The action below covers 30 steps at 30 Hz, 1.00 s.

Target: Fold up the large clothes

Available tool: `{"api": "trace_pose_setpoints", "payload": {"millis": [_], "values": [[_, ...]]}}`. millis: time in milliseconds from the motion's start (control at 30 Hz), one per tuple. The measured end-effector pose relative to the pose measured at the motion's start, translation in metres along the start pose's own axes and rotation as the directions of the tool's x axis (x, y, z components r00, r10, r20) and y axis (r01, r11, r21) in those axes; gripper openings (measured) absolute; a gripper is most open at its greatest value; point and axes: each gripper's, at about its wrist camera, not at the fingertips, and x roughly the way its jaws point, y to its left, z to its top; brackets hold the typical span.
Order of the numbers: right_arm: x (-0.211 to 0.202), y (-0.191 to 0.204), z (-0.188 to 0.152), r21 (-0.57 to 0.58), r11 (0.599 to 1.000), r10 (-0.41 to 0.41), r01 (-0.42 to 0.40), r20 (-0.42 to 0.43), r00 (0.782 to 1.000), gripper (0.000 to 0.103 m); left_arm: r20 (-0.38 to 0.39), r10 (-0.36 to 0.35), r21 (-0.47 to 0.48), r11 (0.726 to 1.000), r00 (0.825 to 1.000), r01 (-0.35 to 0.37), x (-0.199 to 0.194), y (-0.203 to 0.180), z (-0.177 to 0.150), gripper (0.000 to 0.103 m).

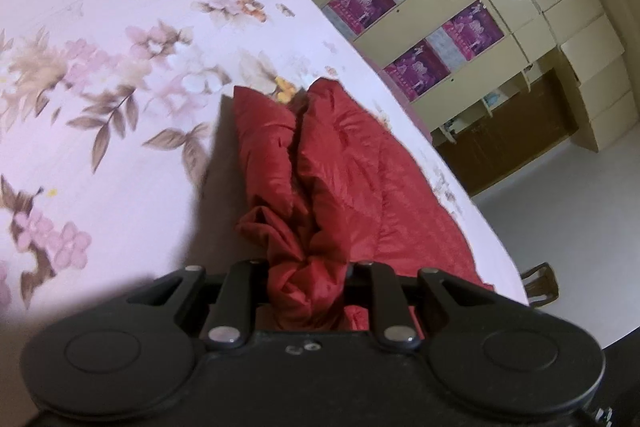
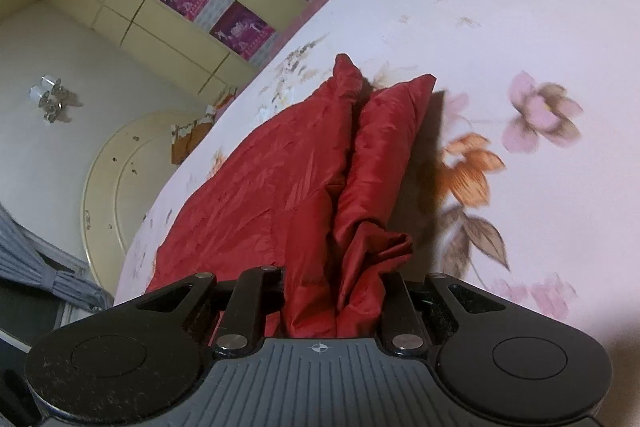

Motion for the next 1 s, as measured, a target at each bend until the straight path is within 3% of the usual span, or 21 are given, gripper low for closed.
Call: {"api": "trace_pose_setpoints", "payload": {"millis": [33, 100, 233, 367, 400, 467, 500, 567, 600, 633, 667, 733, 833, 933, 1000], "values": [[0.004, -0.001, 0.002, 0.003, 1.0, -0.004, 0.004, -0.009, 1.0, 0.018, -0.005, 0.009, 0.001, 1.0, 1.0, -0.009, 0.002, 0.001, -0.001, 0.022], [0.009, -0.007, 0.005, 0.006, 1.0, -0.016, 0.016, -0.021, 1.0, 0.018, -0.017, 0.034, -0.023, 0.999, 0.999, -0.034, 0.008, 0.008, -0.004, 0.038], [0.016, -0.018, 0.01, 0.042, 0.999, -0.007, 0.008, -0.028, 1.0, 0.025, 0.014, 0.021, -0.017, 1.0, 1.0, -0.021, 0.002, 0.015, -0.005, 0.044], [0.003, -0.024, 0.017, 0.022, 0.999, -0.035, 0.035, 0.018, 0.999, 0.035, 0.054, 0.062, -0.01, 0.998, 0.997, -0.061, -0.017, 0.028, 0.005, 0.062], [-0.002, -0.024, 0.02, 0.009, 0.998, -0.056, 0.056, 0.034, 0.998, 0.041, 0.066, 0.079, -0.002, 0.997, 0.995, -0.079, -0.022, 0.031, 0.005, 0.064], [-0.016, -0.023, 0.025, -0.01, 0.988, -0.155, 0.157, 0.105, 0.982, 0.065, 0.081, 0.117, 0.008, 0.993, 0.99, -0.118, -0.033, 0.038, 0.012, 0.063], [-0.025, -0.023, 0.029, -0.01, 0.978, -0.205, 0.209, 0.147, 0.968, 0.074, 0.102, 0.149, 0.016, 0.988, 0.984, -0.152, -0.04, 0.04, 0.016, 0.049], [-0.041, -0.025, 0.038, 0.004, 0.971, -0.233, 0.238, 0.219, 0.948, 0.073, 0.146, 0.181, 0.049, 0.98, 0.972, -0.19, -0.053, 0.036, 0.022, 0.036], [-0.047, -0.024, 0.045, 0.002, 0.974, -0.218, 0.225, 0.241, 0.946, 0.061, 0.174, 0.156, 0.075, 0.983, 0.972, -0.171, -0.059, 0.03, 0.025, 0.033], [-0.048, -0.02, 0.051, -0.012, 0.976, -0.208, 0.218, 0.247, 0.946, 0.035, 0.187, 0.136, 0.1, 0.983, 0.973, -0.157, -0.061, 0.023, 0.028, 0.033], [-0.047, -0.014, 0.054, -0.029, 0.975, -0.208, 0.221, 0.247, 0.947, 0.028, 0.187, 0.119, 0.129, 0.981, 0.975, -0.144, -0.059, 0.015, 0.029, 0.033], [-0.033, 0.01, 0.059, -0.093, 0.975, -0.174, 0.202, 0.245, 0.954, 0.024, 0.156, 0.063, 0.216, 0.972, 0.986, -0.097, -0.044, -0.01, 0.031, 0.033], [0.005, 0.06, 0.051, -0.248, 0.957, -0.107, 0.15, 0.178, 0.978, 0.023, 0.076, -0.015, 0.328, 0.945, 0.997, -0.011, -0.01, -0.052, 0.025, 0.033], [0.058, 0.114, 0.031, -0.402, 0.911, -0.059, 0.086, 0.079, 0.995, 0.023, -0.031, -0.037, 0.439, 0.897, 0.999, 0.047, 0.032, -0.092, 0.002, 0.036], [0.089, 0.136, 0.013, -0.478, 0.876, -0.057, 0.06, 0.022, 0.998, 0.023, -0.056, -0.01, 0.506, 0.862, 0.998, 0.037, 0.053, -0.11, -0.014, 0.036]]}}
